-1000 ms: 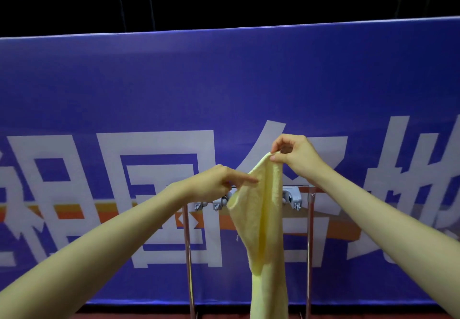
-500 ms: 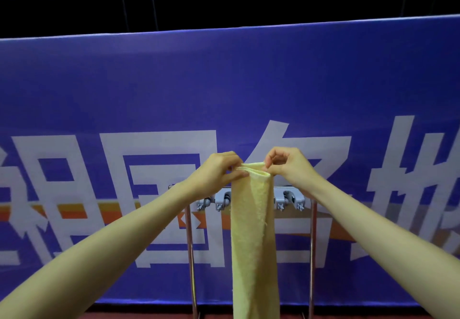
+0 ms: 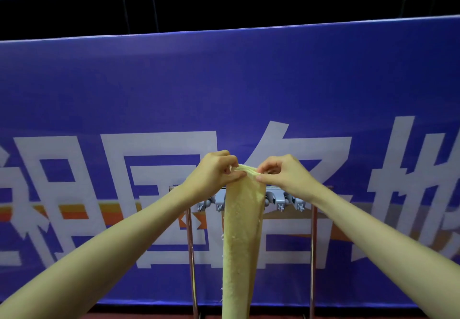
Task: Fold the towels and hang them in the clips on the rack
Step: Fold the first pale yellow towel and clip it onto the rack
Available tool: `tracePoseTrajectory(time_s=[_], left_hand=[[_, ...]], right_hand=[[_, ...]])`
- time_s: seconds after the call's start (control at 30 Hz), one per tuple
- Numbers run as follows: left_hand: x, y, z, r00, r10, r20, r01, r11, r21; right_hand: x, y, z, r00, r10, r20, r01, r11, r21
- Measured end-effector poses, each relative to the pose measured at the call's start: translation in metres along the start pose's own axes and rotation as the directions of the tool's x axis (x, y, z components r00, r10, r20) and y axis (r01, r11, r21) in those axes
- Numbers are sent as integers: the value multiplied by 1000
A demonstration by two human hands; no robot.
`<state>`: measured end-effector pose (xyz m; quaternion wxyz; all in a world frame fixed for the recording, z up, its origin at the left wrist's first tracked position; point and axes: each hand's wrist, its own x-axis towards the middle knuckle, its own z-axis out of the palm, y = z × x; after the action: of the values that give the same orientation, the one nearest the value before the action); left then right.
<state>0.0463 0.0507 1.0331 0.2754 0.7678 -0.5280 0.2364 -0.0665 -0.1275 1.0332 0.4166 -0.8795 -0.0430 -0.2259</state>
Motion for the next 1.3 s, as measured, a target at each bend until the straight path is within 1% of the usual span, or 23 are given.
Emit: tracePoseTrajectory(time_s=[0.13, 0.23, 0.3, 0.37, 0.4, 0.5, 0.57, 0.63, 0.7, 0.77, 0.83, 0.93, 1.0, 1.03, 1.1, 1.3], left_hand=[[-3, 3, 3, 999, -32, -4, 32, 999, -8], [-4, 7, 5, 997, -69, -38, 68, 997, -34], [-4, 9, 5, 993, -104, -57, 98, 991, -96], [-4, 13, 3, 985, -168, -34, 157, 964, -213], [-4, 15, 2, 978, -207, -10, 195, 935, -296], [-3, 19, 0, 949, -307, 70, 296, 796, -527], [-2, 20, 0, 937, -333, 106, 326, 720, -613], [1, 20, -1, 930, -349, 114, 332, 667, -667], [3, 21, -2, 930, -358, 86, 320, 670, -670], [6, 25, -1, 931, -360, 61, 310, 692, -652], [6, 27, 2, 924, -379, 56, 315, 667, -675], [-1, 28, 12, 902, -424, 79, 342, 594, -728], [-12, 31, 25, 902, -414, 124, 362, 568, -739], [-18, 34, 33, 900, -406, 158, 376, 540, -753], [-29, 40, 49, 881, -413, 229, 422, 471, -774], [-40, 37, 76, 829, -444, 340, 490, 282, -825]], right_hand=[[-3, -1, 3, 999, -32, -16, 31, 999, -32], [-2, -3, 1, 999, -34, -14, 33, 997, -64], [-1, -5, -2, 999, -41, -12, 40, 997, -68], [-1, -5, -4, 999, -47, -18, 46, 998, -42], [-1, -5, -5, 998, -53, -20, 52, 998, -41], [0, -4, -8, 998, -56, -4, 56, 996, -62], [2, -4, -11, 998, -59, -12, 58, 995, -85], [4, -4, -13, 997, -78, -20, 74, 986, -149], [4, -8, -13, 994, -107, -16, 102, 975, -199], [7, -10, -13, 992, -124, -31, 115, 972, -206], [10, -12, -16, 989, -139, -56, 125, 973, -196], [15, -18, -20, 982, -175, -71, 156, 965, -212], [18, -23, -23, 977, -198, -75, 177, 959, -222], [20, -25, -25, 976, -204, -78, 183, 959, -216], [25, -28, -30, 976, -204, -81, 186, 965, -182], [35, -38, -49, 979, -186, -81, 180, 980, -80]])
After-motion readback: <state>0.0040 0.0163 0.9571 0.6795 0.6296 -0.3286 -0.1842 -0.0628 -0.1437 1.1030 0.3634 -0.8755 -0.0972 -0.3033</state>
